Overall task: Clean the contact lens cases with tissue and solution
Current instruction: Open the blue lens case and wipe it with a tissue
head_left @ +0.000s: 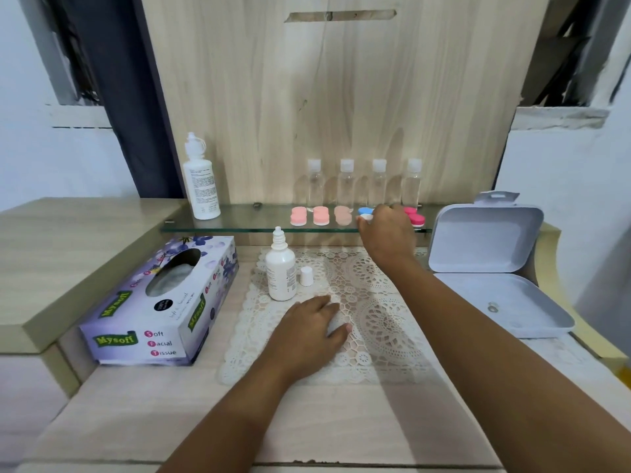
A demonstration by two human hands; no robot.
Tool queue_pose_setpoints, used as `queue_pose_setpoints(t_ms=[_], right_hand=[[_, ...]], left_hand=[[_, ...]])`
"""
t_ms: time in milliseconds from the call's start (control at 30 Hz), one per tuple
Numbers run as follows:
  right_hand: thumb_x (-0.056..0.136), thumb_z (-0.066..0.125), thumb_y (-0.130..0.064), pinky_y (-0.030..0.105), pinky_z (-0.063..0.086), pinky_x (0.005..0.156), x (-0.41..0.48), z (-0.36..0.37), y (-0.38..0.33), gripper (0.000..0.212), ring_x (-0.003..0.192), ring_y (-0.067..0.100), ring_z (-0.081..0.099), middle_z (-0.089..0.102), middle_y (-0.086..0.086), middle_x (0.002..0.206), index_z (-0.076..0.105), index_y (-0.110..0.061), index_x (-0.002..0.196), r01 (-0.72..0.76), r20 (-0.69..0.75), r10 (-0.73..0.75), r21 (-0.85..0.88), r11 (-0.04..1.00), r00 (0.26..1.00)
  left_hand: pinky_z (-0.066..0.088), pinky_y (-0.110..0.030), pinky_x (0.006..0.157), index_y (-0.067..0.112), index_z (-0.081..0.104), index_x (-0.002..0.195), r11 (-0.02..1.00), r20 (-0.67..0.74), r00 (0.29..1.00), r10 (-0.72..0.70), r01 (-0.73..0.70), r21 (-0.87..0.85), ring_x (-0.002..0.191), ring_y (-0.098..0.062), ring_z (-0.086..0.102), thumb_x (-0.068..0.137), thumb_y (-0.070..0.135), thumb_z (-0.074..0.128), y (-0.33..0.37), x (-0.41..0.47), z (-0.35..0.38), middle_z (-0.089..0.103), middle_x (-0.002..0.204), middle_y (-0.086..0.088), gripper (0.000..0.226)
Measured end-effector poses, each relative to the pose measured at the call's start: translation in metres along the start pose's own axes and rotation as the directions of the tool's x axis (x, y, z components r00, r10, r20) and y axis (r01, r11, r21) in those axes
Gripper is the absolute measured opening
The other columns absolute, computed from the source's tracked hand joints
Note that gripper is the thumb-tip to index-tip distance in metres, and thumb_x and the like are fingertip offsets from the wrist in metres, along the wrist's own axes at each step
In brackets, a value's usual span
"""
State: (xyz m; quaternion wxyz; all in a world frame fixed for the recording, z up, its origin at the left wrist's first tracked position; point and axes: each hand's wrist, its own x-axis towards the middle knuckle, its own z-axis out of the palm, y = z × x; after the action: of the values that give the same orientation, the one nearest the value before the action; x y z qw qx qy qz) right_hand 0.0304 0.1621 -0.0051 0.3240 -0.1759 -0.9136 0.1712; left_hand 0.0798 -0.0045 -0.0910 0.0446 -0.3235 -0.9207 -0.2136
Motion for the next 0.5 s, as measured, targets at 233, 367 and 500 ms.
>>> queue_pose_setpoints(t_ms=[233,367,500], right_hand=[[0.091,0.049,-0.032,0.034,0.041,0.073,0.0025,0.0020,0.0004,0.036,0.098,0.031,0.054,0.054,0.016,0.113,0.059,0.000,0.105,0.019,0.009,-0.019,-0.011,1.000,1.000],[0.091,0.050,-0.032,0.033,0.039,0.070,0.0026,0.0019,0.0021,0.036,0.096,0.030,0.054,0.055,0.015,0.112,0.061,0.000,0.104,0.027,0.006,-0.027,0.006,1.000,1.000],[0.092,0.049,-0.033,0.035,0.042,0.074,0.0013,0.0012,0.0033,0.038,0.097,0.030,0.054,0.055,0.016,0.113,0.059,-0.001,0.109,0.059,-0.007,-0.059,0.020,0.998,0.998]], left_hand=[[0.016,-0.031,0.116,0.019,0.039,0.141,1.000,0.006,1.000,-0.003,0.003,0.006,0.139,-0.013,0.024,0.095,0.045,0.041,0.0010,-0.0008,-0.0011,0.029,0.152,0.002,0.053],[0.016,-0.030,0.116,0.019,0.039,0.141,1.000,0.007,1.000,-0.004,0.004,0.012,0.139,-0.013,0.024,0.096,0.045,0.041,0.0016,-0.0009,-0.0015,0.029,0.152,0.002,0.053],[0.017,-0.030,0.115,0.019,0.039,0.141,1.000,0.003,1.000,-0.002,0.002,0.011,0.139,-0.013,0.025,0.095,0.045,0.041,0.0006,-0.0007,-0.0007,0.030,0.151,0.001,0.053]])
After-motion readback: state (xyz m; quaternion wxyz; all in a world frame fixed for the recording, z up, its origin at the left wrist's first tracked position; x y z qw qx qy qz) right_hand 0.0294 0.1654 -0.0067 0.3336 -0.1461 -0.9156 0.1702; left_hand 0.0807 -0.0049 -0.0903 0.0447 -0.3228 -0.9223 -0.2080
